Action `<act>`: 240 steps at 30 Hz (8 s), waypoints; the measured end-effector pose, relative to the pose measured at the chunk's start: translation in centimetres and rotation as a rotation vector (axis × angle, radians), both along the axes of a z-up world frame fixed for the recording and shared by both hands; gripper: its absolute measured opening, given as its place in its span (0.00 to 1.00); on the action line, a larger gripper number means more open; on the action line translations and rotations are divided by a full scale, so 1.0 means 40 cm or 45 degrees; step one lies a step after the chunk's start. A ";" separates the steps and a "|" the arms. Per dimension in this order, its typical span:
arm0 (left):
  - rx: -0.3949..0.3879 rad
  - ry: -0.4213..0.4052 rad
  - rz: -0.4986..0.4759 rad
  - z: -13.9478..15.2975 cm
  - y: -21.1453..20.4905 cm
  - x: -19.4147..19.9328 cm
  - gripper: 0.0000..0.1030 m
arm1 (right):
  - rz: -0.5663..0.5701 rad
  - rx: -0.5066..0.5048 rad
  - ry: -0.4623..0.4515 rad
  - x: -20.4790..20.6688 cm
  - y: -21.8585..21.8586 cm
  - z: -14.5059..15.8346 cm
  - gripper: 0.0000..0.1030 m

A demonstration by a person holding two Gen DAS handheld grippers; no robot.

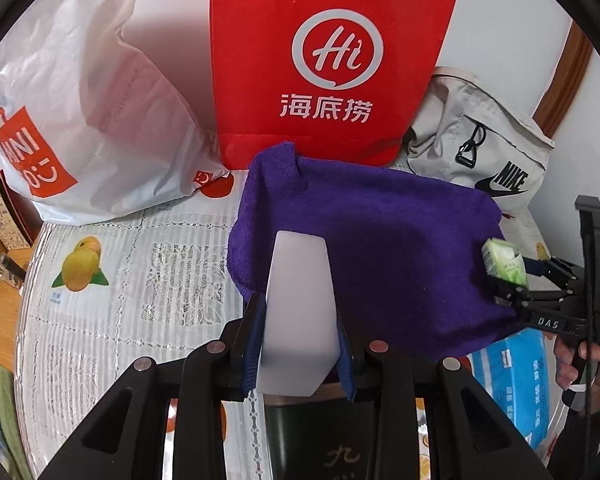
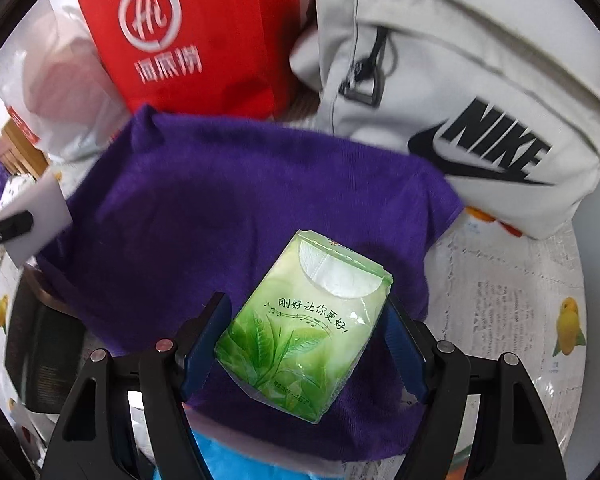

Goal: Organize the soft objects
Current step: 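Carry both items onto the purple towel and open both tools to release them, then withdraw both tools from the towel back toward the remaining items, then grasp the white bubble-wrap roll with the right tool while the left tool approaches the black strap, then grasp and lift the black strap with the left tool while the right tool lifts the bubble-wrap roll, then carry the black strap and bubble-wrap roll over the purple towel with both tools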

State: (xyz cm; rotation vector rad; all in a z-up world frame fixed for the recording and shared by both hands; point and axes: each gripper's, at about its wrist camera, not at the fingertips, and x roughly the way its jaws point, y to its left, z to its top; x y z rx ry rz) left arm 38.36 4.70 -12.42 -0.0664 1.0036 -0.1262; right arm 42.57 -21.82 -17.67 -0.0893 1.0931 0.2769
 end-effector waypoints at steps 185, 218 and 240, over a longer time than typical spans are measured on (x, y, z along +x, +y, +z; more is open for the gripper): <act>-0.219 0.051 -0.045 -0.111 -0.033 -0.584 0.19 | -0.031 0.127 -0.061 -0.751 -0.059 -0.052 0.20; -0.232 -0.086 0.005 0.063 0.023 -0.525 0.19 | 0.006 0.161 -0.226 -0.679 -0.053 0.148 0.20; -0.219 -0.163 -0.025 0.162 0.022 -0.268 0.19 | -0.026 0.153 -0.310 -0.361 -0.036 0.238 0.20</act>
